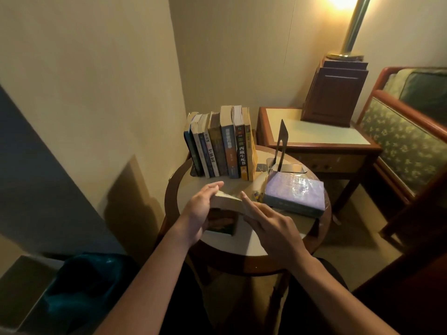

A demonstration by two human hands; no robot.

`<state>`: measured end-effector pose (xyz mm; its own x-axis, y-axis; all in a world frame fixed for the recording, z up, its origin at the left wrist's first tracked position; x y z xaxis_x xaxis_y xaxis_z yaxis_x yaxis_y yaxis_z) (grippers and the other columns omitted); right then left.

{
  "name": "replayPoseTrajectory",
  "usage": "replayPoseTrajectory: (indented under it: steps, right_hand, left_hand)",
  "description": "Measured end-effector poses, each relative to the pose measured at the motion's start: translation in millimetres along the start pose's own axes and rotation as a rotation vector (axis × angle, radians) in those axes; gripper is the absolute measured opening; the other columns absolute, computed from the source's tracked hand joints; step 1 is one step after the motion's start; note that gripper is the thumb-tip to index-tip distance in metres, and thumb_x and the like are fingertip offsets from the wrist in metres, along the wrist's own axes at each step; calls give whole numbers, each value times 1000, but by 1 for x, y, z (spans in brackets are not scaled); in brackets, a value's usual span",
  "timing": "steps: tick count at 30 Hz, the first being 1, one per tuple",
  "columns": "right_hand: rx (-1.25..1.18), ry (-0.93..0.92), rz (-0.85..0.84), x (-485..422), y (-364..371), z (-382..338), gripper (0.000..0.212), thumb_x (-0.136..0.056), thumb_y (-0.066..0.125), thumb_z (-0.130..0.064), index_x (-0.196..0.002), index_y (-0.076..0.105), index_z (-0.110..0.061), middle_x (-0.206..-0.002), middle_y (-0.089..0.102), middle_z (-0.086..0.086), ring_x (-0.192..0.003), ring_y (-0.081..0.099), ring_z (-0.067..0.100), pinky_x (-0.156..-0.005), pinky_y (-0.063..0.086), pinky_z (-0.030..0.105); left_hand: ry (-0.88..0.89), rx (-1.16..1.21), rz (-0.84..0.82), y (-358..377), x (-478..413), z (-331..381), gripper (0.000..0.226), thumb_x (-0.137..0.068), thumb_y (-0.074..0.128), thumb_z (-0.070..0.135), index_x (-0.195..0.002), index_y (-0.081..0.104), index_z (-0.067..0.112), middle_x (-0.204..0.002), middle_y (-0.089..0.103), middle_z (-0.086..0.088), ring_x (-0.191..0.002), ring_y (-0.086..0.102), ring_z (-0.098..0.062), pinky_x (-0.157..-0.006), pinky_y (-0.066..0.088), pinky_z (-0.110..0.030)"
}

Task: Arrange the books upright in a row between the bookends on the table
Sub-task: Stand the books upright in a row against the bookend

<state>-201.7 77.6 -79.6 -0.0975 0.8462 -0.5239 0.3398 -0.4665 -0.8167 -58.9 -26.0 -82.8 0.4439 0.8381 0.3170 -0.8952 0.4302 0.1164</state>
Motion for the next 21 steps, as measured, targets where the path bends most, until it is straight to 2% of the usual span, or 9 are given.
replayPoseTrajectory:
  steps: [2, 6, 9, 11, 13, 14, 16, 18, 21]
  right_hand:
    - [13, -4, -20, -16, -7, 1, 67, -103, 52, -25, -160, 17, -32, -132, 64, 4, -86, 71, 22, -61, 62, 38]
    - [39, -44, -20, -41, -19, 1, 72, -100, 58, -18, -159, 19, -31, -113, 69, 11, -68, 67, 20, -51, 59, 35]
    - [122, -76, -53, -59, -21, 6, 71, -100, 54, -23, -158, 16, -32, -103, 68, 11, -66, 65, 18, -52, 60, 34]
    - [151, -55, -86, -71, -21, 8, 64, -101, 45, -30, -159, 18, -33, -98, 66, 9, -63, 63, 17, -52, 59, 33]
    - [136, -13, -111, -82, -22, 12, 62, -101, 50, -30, -158, 25, -33, -98, 63, 8, -65, 62, 17, -53, 59, 34]
    - [124, 9, -124, -86, -23, 15, 61, -100, 54, -30, -156, 30, -33, -99, 61, 7, -68, 62, 17, -54, 59, 34]
    - [76, 53, -139, -91, -25, 21, 48, -100, 57, -31, -147, 48, -32, -103, 61, 7, -76, 63, 18, -60, 59, 33]
    - [28, 98, -127, -96, -29, 27, 34, -101, 55, -28, -134, 62, -29, -103, 63, 7, -80, 64, 18, -62, 57, 30]
    - [7, 188, -98, -99, -35, 39, 32, -101, 55, -20, -132, 65, -22, -107, 66, 13, -83, 68, 25, -60, 58, 30]
  left_hand:
    - [86, -111, 28, 1, -4, 9, 40, -101, 35, 53, -135, 53, 42, -143, 47, -8, -129, 49, -32, -108, 43, -55]
    - [277, -339, 149, 0, -9, 31, 43, -107, 33, 42, -150, 33, 39, -141, 50, -1, -122, 54, -23, -98, 48, -38]
    - [372, -571, 227, 3, -10, 42, 54, -107, 36, 38, -157, 17, 34, -84, 52, 12, -66, 53, -4, -57, 45, -17]
    - [382, -677, 232, 8, -15, 42, 58, -107, 37, 32, -158, 9, 34, -73, 51, 4, -54, 48, -6, -43, 36, -13]
    - [343, -676, 169, 14, -27, 36, 60, -107, 38, 24, -158, 7, 34, -94, 63, -7, -68, 59, -9, -56, 47, -15]
    - [323, -642, 118, 18, -32, 32, 60, -107, 38, 21, -158, 9, 35, -114, 64, -9, -86, 64, -12, -73, 55, -23]
    - [290, -613, 18, 28, -41, 23, 59, -106, 43, 27, -158, 17, 34, -136, 54, 0, -116, 59, -18, -102, 50, -42]
    - [255, -593, -57, 34, -46, 16, 58, -104, 49, 32, -156, 25, 34, -144, 50, 0, -127, 53, -20, -107, 46, -43]
    - [203, -544, -133, 35, -52, 3, 59, -100, 56, 26, -150, 31, 46, -146, 48, -1, -132, 50, -27, -98, 50, -36]
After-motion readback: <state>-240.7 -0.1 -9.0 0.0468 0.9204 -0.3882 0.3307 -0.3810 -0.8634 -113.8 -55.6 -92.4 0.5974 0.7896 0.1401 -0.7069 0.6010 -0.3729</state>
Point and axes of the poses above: each hand's wrist, its own x-axis away from the middle knuckle, its own y-axis out of the palm, z = x × y, the point moved 7 cm from there along -x, towards the middle knuckle
